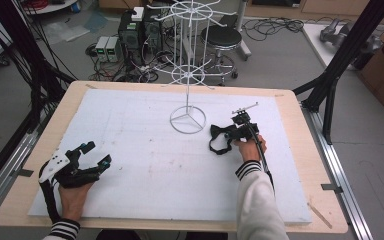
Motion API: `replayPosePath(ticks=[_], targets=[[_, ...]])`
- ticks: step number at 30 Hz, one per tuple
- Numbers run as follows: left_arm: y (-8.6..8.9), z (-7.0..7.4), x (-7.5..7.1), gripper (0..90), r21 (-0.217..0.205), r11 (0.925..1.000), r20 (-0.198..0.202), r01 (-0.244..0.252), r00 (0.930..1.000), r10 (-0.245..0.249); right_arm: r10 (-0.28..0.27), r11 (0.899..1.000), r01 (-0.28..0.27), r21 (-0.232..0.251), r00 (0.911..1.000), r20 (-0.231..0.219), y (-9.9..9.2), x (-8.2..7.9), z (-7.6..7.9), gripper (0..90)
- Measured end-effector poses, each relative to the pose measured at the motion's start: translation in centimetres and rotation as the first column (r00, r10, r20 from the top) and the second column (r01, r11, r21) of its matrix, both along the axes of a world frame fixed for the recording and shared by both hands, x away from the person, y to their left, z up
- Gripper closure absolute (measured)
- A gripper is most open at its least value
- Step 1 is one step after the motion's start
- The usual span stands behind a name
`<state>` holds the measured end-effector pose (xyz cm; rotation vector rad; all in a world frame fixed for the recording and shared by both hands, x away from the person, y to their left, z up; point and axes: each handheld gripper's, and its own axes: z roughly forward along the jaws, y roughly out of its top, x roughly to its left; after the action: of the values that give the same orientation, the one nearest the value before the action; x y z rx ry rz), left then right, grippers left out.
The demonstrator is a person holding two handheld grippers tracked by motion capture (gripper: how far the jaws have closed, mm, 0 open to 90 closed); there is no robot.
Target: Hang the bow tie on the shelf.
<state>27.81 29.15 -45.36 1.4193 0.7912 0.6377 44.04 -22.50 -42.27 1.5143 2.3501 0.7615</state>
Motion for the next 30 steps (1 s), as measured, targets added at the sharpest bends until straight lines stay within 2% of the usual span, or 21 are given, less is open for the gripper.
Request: replayPosePath(ticks=[1, 2, 5, 18, 21, 23, 26, 28, 30], targets=[[0.0, 0.0, 0.0, 16.3, 0.002, 1.0000, 0.000, 0.000, 1.0000, 0.000, -0.001, 1.000, 0.001, -0.003, 1.0000, -0.002, -0.1, 0.0, 0.0, 80.7], [0.0, 0.0, 0.0, 16.3, 0.002, 1.0000, 0.001, -0.001, 1.0000, 0.001, -0.003, 1.000, 0.003, 0.001, 1.0000, 0.002, -0.1, 0.0, -0.1, 82.8], [0.0, 0.0, 0.0, 16.3, 0.002, 1.0000, 0.001, 0.000, 1.0000, 0.000, 0.001, 1.000, -0.001, 0.005, 1.0000, -0.003, -0.1, 0.0, 0.0, 84.3], [0.0, 0.0, 0.0, 16.3, 0.007, 1.0000, 0.003, 0.002, 1.0000, -0.002, 0.008, 1.000, -0.009, 0.020, 0.9996, 0.028, 0.1, -0.5, 0.3, 84.7], [0.0, 0.0, 0.0, 16.3, 0.010, 0.9999, 0.002, 0.002, 1.0000, -0.002, 0.018, 0.999, -0.020, 0.025, 0.9986, 0.049, 0.2, -0.8, 0.5, 84.7], [0.0, 0.0, 0.0, 16.3, 0.009, 1.0000, 0.002, 0.002, 1.0000, -0.002, 0.020, 0.999, -0.024, 0.031, 0.9953, 0.094, 0.1, -1.3, 0.8, 84.8], [0.0, 0.0, 0.0, 16.3, 0.010, 0.9999, 0.002, 0.001, 1.0000, -0.001, 0.022, 0.999, -0.027, 0.046, 0.9932, 0.114, 0.0, -1.7, 1.1, 84.8], [0.0, 0.0, 0.0, 16.3, 0.008, 1.0000, 0.002, -0.001, 1.0000, 0.001, 0.030, 0.997, -0.041, 0.062, 0.9853, 0.168, -0.2, -2.4, 1.6, 84.8], [0.0, 0.0, 0.0, 16.4, 0.007, 1.0000, 0.002, -0.002, 1.0000, 0.002, 0.036, 0.997, -0.049, 0.067, 0.9819, 0.186, -0.3, -2.6, 1.8, 84.7]])
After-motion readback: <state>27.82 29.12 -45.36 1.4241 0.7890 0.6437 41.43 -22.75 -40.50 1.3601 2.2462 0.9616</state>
